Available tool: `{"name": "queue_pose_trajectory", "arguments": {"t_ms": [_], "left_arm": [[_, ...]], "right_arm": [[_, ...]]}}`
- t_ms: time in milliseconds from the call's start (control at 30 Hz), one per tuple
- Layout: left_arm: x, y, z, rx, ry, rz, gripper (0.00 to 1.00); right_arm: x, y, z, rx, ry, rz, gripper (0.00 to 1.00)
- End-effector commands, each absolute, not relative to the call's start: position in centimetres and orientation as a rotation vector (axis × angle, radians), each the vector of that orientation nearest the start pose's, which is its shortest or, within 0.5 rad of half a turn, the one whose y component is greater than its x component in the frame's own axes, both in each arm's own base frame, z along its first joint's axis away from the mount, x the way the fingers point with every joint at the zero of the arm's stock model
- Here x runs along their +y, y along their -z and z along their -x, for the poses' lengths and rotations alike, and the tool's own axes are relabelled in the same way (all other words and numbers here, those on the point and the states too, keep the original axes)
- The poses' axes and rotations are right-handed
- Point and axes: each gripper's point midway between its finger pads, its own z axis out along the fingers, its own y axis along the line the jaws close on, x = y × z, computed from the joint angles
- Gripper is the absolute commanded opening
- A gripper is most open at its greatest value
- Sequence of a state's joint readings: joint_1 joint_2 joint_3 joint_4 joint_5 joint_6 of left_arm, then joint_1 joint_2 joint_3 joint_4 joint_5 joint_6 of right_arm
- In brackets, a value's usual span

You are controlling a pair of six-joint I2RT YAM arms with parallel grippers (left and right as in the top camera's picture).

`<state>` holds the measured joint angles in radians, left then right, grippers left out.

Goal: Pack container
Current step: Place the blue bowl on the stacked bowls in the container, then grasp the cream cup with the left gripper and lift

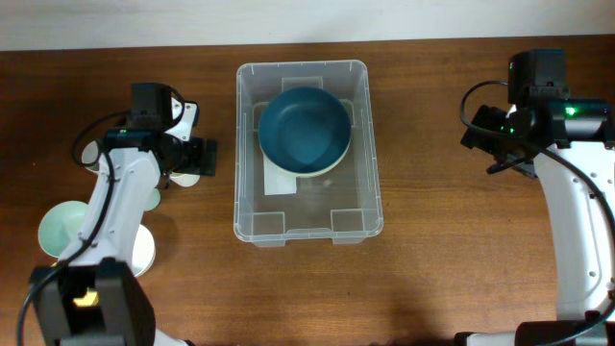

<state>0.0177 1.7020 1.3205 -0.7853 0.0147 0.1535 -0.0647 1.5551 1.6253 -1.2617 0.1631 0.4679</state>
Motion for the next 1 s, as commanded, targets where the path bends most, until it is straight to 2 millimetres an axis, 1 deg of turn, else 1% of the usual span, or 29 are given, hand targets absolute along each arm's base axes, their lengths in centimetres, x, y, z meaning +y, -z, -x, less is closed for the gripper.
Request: {"name": "queue_pose_trajectory", "arguments": {"t_ms": [0, 133, 167, 233, 300, 333, 367, 500, 533, 567, 633, 667, 700, 733, 800, 967], "left_arm": [[-0.2, -10.1, -40.6, 2.76, 0.026, -0.19, 0.99], [-0.2, -7.7, -40.7, 2.812, 0.032, -0.192, 0.95], [-0.2, -6.5, -40.7, 2.838, 0.035, -0.193, 0.95], [-0.2, -5.3, -40.7, 2.863, 0.038, -0.194, 0.95], [-0.2, -4.6, -40.8, 2.875, 0.04, -0.194, 0.9], [-0.2, -4.5, -40.8, 2.875, 0.04, -0.194, 0.84], [-0.2, -4.4, -40.9, 2.872, 0.039, -0.194, 0.8], [-0.2, -4.8, -41.5, 2.853, 0.037, -0.193, 0.5], [-0.2, -5.2, -41.9, 2.841, 0.035, -0.193, 0.38], [-0.2, -5.5, -42.1, 2.833, 0.034, -0.193, 0.34], [-0.2, -6.2, -42.8, 2.811, 0.031, -0.192, 0.21], [-0.2, -6.5, -43.1, 2.802, 0.03, -0.192, 0.16], [-0.2, -6.9, -43.4, 2.792, 0.029, -0.191, 0.07], [-0.2, -7.2, -43.6, 2.784, 0.028, -0.192, 0.02], [-0.3, -8.2, -44.1, 2.77, 0.023, -0.198, 0.0], [-1.1, -10.2, -44.0, 2.786, 0.03, -0.222, 0.0]], "right_arm": [[-5.1, -22.6, -34.3, 2.627, 0.11, -0.775, 0.83], [-5.1, -22.6, -34.2, 2.628, 0.11, -0.775, 0.83], [-5.1, -22.6, -34.2, 2.629, 0.11, -0.775, 0.83], [-5.0, -22.6, -34.2, 2.631, 0.111, -0.775, 0.82], [-5.0, -22.5, -34.1, 2.633, 0.112, -0.776, 0.82], [-5.0, -22.5, -34.1, 2.635, 0.113, -0.776, 0.82], [-5.0, -22.5, -34.1, 2.635, 0.113, -0.776, 0.82], [-5.0, -22.5, -34.0, 2.639, 0.114, -0.777, 0.82], [-5.0, -22.5, -34.0, 2.639, 0.114, -0.777, 0.82], [-5.0, -22.5, -34.0, 2.639, 0.114, -0.777, 0.82], [-5.0, -22.5, -34.0, 2.639, 0.115, -0.777, 0.82], [-5.0, -22.5, -34.0, 2.639, 0.115, -0.777, 0.81], [-5.0, -22.5, -34.0, 2.639, 0.115, -0.777, 0.81], [-5.0, -22.5, -34.0, 2.639, 0.115, -0.777, 0.81], [-5.1, -22.5, -34.0, 2.638, 0.119, -0.778, 0.81], [-5.2, -22.5, -34.0, 2.635, 0.125, -0.777, 0.81]]}}
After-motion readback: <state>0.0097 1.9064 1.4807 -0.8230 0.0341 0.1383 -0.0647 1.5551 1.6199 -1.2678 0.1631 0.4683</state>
